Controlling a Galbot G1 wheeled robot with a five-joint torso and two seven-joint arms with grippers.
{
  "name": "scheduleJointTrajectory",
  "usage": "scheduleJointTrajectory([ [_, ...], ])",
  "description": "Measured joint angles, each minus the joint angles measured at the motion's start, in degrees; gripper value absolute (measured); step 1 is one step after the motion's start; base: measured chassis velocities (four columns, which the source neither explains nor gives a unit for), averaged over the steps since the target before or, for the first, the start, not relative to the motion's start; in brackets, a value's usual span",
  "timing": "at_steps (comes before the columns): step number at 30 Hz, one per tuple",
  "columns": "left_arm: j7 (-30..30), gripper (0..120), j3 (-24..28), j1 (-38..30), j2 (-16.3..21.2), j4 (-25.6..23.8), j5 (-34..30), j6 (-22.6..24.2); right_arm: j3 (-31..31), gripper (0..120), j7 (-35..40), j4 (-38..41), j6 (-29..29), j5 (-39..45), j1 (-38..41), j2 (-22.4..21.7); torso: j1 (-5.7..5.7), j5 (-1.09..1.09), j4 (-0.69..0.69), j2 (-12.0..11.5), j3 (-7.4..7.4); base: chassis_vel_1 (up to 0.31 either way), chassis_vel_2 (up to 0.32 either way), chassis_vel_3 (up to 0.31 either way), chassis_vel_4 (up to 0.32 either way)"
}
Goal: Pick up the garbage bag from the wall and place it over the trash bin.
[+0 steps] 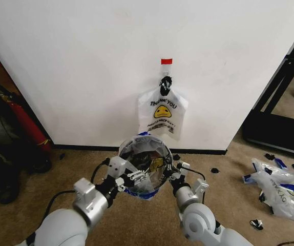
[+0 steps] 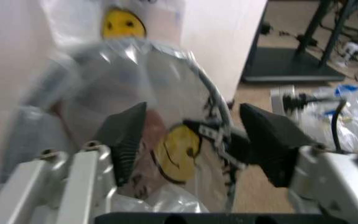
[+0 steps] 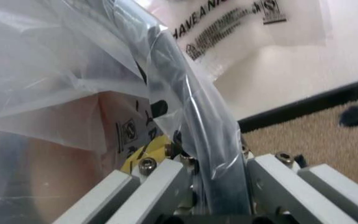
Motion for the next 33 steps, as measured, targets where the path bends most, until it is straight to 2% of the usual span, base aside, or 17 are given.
scheduleJointTrajectory([
  [2, 0.4, 47, 2.3, -2.6, -0.4, 2.2, -0.1, 2.2, -0.2, 0, -0.5, -0.5, 0.2, -1.2, 0.5, -0.3, 0.00, 0.00, 0.00, 0.0, 0.00, 0.000, 0.000, 0.000, 0.000],
  [4, 0.1, 44, 3.3, -3.6, -0.5, 3.1, -0.2, 3.3, -0.3, 0, -0.9, -0.8, 0.3, -1.9, 0.7, -0.5, 0.00, 0.00, 0.00, 0.0, 0.00, 0.000, 0.000, 0.000, 0.000],
  [8, -2.6, 27, 6.4, -7.0, -0.3, 7.0, -0.3, 7.9, -0.6, 0, -2.4, -2.0, 0.9, -4.2, 1.7, -1.6, 0.00, 0.00, 0.00, 0.0, 0.00, 0.000, 0.000, 0.000, 0.000],
  [12, -3.0, 11, 8.1, -9.2, 0.1, 10.0, -0.1, 10.2, -0.7, 0, -3.5, -2.9, 1.0, -5.2, 2.7, -2.5, 0.01, 0.00, 0.01, 0.0, 0.00, 0.000, 0.000, 0.000, 0.000],
  [13, -3.0, 11, 8.1, -9.2, 0.1, 10.0, -0.1, 10.2, -0.7, 0, -3.5, -2.9, 1.0, -5.2, 2.7, -2.5, 0.01, 0.00, 0.01, 0.0, 0.00, 0.000, 0.000, 0.000, 0.000],
  [16, -3.0, 0, 9.7, -11.7, -0.4, 11.7, 0.0, 11.0, -1.3, 0, -4.3, -3.1, 1.0, -6.0, 3.7, -3.8, 0.01, 0.00, 0.01, 0.0, 0.01, 0.000, 0.000, 0.000, 0.000],
  [25, -2.7, 0, 11.7, -15.7, -0.8, 13.2, 0.0, 13.5, -1.6, 0, -6.7, -4.0, 1.0, -9.9, 4.7, -5.1, 0.01, 0.00, 0.00, 0.0, 0.01, 0.000, 0.000, 0.000, 0.000],
  [29, -2.0, 0, 11.7, -17.6, -0.7, 9.4, 0.0, 13.8, -1.6, 0, -9.4, -6.2, 1.8, -14.7, 4.6, -5.2, 0.01, 0.01, 0.00, 0.0, 0.00, 0.000, 0.000, 0.000, 0.000],
  [33, -2.0, 0, 13.9, -18.7, -0.9, 9.4, 0.0, 14.3, -1.6, 0, -10.1, -7.1, 2.0, -15.7, 4.7, -5.0, 0.01, 0.01, 0.01, 0.0, 0.00, 0.000, 0.000, 0.000, 0.000],
])
